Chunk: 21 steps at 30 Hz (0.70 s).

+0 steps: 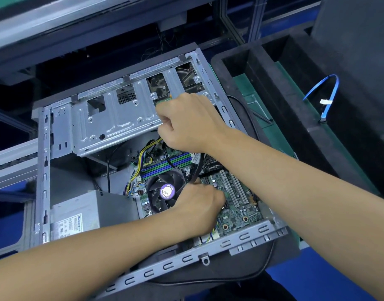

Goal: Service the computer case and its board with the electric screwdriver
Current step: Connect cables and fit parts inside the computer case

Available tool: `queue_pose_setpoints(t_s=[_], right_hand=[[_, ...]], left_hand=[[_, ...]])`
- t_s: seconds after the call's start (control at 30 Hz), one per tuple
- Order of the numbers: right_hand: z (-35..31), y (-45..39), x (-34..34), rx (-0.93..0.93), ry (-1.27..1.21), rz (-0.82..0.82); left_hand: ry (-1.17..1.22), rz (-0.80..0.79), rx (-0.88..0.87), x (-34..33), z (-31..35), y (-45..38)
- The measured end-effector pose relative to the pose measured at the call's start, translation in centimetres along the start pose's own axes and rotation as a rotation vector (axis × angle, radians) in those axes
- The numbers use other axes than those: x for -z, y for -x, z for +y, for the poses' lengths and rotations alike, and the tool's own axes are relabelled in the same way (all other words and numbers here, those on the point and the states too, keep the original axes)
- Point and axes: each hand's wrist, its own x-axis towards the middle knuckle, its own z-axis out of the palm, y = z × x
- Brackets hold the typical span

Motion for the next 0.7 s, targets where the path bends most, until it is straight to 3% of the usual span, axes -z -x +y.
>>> queue_pose_setpoints(t_s=[0.7], right_hand=[[0.06,0.06,0.05,-0.007,0.001,0.001]], left_hand=[[-0.009,-0.023,-0.125,0.36,-0.98,0.2]])
